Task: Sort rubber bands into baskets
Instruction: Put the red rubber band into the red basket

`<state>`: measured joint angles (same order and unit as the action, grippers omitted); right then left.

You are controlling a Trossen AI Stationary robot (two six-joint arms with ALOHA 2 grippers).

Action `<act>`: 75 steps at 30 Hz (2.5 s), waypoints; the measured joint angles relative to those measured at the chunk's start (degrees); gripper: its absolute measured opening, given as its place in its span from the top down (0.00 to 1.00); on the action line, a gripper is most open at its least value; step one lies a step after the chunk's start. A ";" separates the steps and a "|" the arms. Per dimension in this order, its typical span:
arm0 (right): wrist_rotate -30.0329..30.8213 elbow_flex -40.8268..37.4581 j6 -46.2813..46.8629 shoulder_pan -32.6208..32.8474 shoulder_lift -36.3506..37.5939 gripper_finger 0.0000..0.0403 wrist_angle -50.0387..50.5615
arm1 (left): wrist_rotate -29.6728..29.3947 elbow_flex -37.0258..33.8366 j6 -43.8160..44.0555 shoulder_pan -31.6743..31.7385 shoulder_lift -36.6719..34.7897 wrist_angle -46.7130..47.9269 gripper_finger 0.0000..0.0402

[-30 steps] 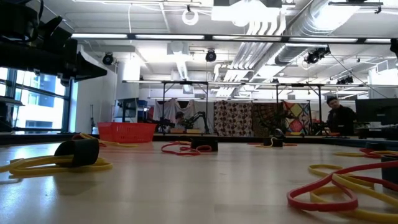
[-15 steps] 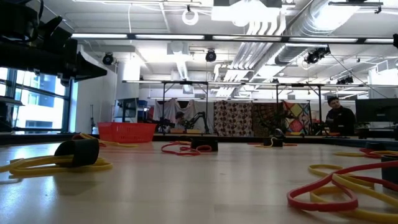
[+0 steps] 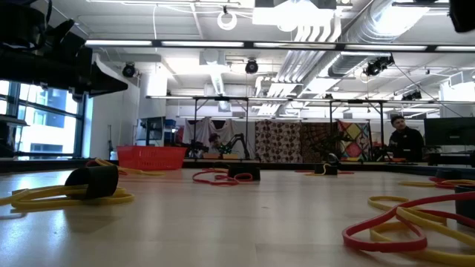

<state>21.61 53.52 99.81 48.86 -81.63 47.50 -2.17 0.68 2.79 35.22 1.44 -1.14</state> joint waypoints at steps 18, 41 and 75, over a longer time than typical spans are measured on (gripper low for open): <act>24.12 0.04 -23.87 -10.89 1.38 0.83 -0.09 | 0.01 -0.01 -0.03 -0.01 0.02 -0.43 1.00; 27.33 -0.03 -53.78 -24.20 -5.12 1.00 -23.79 | 14.00 0.01 10.43 -0.10 3.14 -5.89 1.00; -9.97 -5.23 -96.26 -48.92 -8.06 1.00 -62.86 | 11.91 8.49 1.07 -15.60 41.48 -18.58 1.00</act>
<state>11.65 48.29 3.56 -0.06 -89.69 -15.36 9.74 9.17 3.86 19.62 42.92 -19.72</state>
